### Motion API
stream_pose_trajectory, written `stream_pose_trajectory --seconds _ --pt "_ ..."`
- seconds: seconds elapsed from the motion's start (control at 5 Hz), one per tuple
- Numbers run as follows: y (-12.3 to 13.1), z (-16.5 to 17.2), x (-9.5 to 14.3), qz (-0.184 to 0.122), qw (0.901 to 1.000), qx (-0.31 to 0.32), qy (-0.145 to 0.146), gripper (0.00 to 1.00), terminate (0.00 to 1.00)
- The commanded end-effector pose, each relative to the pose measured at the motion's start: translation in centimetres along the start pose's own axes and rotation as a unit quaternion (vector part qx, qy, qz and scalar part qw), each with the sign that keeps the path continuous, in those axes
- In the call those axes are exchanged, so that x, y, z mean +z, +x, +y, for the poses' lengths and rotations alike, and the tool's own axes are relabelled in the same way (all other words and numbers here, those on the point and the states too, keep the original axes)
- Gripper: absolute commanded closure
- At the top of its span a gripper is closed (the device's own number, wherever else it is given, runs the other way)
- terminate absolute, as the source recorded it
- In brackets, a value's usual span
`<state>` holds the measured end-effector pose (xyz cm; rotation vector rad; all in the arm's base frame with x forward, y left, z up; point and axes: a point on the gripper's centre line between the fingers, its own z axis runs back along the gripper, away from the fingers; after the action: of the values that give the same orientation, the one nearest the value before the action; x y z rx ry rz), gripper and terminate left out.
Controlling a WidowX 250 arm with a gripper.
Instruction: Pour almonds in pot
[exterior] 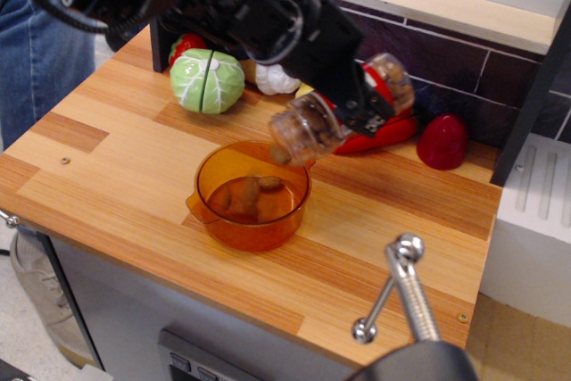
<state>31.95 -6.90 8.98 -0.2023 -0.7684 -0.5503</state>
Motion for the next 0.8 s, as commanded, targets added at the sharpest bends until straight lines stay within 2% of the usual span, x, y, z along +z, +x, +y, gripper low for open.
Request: stream_pose_trajectory --seconds 0.0,0.4,0.6 --pt "1.3 0.2 0.8 -0.038 0.9987 0.002 0.032 1.0 0.0" --pt "1.4 0.6 2.1 -0.084 0.9931 0.022 0.079 1.0 0.0" --pt "1.4 0.8 1.9 -0.079 0.993 0.021 0.086 1.0 0.0"
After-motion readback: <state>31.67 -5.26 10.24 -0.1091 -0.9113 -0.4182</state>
